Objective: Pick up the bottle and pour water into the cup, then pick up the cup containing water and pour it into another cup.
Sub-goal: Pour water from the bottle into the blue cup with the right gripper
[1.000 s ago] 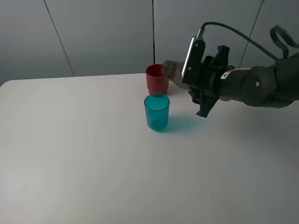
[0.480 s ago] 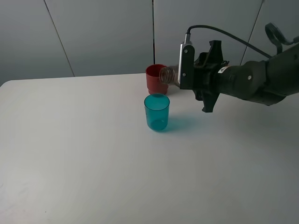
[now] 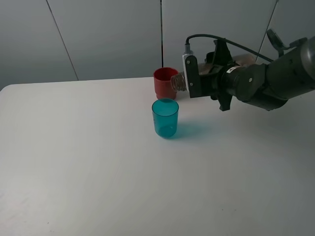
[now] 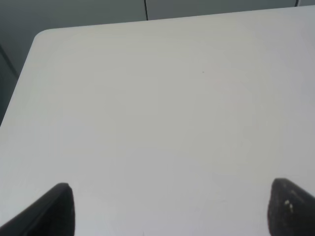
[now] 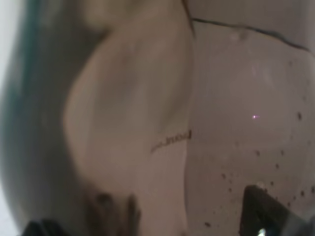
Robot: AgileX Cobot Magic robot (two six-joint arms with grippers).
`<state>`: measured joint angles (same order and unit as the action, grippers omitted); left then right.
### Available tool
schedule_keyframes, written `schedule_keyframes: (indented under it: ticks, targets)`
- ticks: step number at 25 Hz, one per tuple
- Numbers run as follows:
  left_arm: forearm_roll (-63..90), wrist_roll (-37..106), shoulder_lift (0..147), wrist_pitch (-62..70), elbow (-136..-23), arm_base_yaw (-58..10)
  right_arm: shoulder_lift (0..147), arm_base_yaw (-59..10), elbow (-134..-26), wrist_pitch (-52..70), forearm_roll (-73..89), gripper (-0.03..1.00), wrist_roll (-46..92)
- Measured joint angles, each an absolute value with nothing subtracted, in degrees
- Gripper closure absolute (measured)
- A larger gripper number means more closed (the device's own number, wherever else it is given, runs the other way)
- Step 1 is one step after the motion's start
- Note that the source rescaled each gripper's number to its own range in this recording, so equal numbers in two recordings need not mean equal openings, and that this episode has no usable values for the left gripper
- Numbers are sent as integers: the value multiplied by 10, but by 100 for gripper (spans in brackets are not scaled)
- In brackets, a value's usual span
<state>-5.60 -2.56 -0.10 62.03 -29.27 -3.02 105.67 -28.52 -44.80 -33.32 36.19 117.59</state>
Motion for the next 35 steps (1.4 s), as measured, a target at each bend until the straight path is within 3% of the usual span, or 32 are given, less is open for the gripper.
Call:
schedule_keyframes:
  ticks: [35]
  targets:
    - [-56, -26, -1, 620, -293, -30, 1057, -285, -448, -369, 289, 94, 1197]
